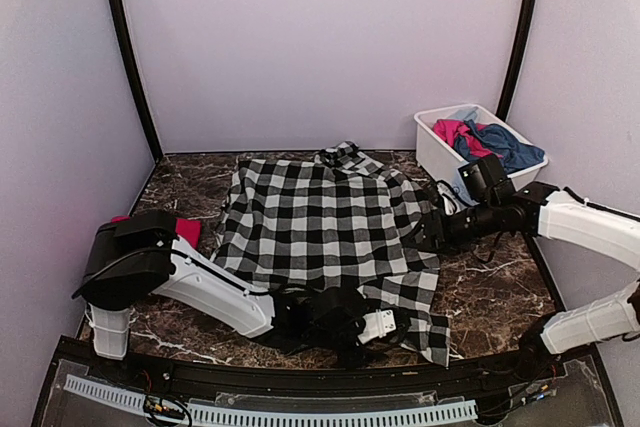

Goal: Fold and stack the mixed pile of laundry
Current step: Flatten out the crumpled shirt at the center of the board.

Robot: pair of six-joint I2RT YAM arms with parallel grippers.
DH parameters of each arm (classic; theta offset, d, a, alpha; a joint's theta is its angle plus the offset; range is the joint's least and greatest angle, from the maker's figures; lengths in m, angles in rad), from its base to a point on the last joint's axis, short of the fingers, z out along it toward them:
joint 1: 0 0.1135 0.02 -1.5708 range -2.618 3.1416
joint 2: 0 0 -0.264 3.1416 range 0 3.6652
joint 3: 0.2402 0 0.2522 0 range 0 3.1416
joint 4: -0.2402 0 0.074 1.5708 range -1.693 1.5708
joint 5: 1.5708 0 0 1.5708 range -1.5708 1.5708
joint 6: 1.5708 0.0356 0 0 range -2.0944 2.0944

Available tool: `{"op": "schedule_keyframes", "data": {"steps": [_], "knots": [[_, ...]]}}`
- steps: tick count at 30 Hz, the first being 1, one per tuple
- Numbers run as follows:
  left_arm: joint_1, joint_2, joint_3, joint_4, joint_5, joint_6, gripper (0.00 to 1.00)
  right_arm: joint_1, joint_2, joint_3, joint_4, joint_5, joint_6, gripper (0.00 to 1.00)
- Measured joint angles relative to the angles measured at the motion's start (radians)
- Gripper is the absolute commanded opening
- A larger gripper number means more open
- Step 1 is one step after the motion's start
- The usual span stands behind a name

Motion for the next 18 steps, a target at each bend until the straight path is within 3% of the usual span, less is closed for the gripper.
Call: {"op": "schedule_keyframes", "data": {"steps": [4,10,16,18], "knots": [[0.016,0.017,0.011,0.022,0.002,-0.011,0.49,-0.004,0.025,0.009,0.002,0.0,-0.016,0.5],[0.044,0.024,-0.002,0.071,0.016,-0.046,0.59,-0.013,0.033,0.032,0.001,0.0,-0.032,0.5],[0.057,0.038,-0.002,0.097,0.024,-0.057,0.48,-0.023,0.033,0.039,0.001,0.0,-0.044,0.5],[0.056,0.043,-0.002,0.109,0.029,-0.055,0.38,-0.028,0.033,0.039,0.001,0.0,-0.047,0.5]]}}
